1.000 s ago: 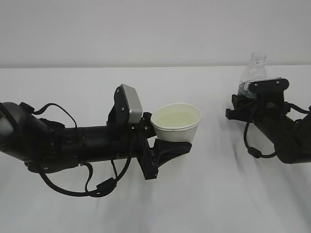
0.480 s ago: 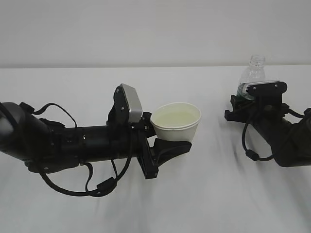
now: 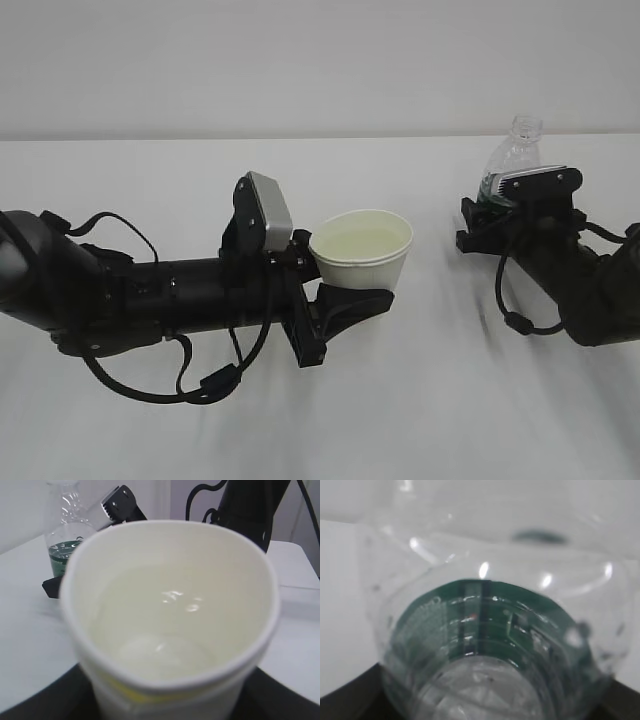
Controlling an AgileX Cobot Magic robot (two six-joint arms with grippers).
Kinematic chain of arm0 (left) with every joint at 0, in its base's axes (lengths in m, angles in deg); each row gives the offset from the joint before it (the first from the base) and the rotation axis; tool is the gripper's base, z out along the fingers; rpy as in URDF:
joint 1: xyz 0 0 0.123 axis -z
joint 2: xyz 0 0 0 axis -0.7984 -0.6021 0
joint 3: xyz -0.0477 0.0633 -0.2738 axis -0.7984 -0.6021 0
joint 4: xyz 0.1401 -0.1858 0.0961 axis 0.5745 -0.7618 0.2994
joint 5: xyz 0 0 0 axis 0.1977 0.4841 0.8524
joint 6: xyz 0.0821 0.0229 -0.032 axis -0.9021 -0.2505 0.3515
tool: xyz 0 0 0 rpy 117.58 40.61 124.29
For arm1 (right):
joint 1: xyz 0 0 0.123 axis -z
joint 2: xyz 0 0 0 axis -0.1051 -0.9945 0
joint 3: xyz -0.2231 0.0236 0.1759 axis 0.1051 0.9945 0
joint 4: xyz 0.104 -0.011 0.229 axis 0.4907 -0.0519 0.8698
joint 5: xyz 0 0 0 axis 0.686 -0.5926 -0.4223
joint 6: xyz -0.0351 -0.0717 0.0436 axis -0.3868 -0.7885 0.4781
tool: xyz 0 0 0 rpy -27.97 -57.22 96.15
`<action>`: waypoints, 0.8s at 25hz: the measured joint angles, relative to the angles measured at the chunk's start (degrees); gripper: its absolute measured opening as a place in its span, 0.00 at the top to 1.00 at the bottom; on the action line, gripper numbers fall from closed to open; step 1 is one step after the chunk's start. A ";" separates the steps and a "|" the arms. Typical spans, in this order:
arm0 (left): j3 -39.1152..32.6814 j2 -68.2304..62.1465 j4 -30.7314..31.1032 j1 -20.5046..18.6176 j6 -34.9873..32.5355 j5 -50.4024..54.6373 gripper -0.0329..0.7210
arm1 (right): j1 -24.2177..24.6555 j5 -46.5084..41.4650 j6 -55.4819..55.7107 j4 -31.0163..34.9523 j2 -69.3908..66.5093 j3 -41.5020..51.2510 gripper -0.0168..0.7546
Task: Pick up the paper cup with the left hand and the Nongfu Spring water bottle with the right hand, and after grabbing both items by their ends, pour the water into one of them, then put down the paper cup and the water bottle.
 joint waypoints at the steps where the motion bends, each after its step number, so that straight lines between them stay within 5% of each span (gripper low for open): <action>1: 0.00 0.00 0.00 0.00 0.00 0.00 0.40 | 0.00 0.00 0.00 0.00 0.00 0.00 0.29; 20: 0.00 0.00 -0.63 0.00 0.00 0.00 0.40 | 0.00 3.89 0.55 -0.15 3.07 5.58 0.27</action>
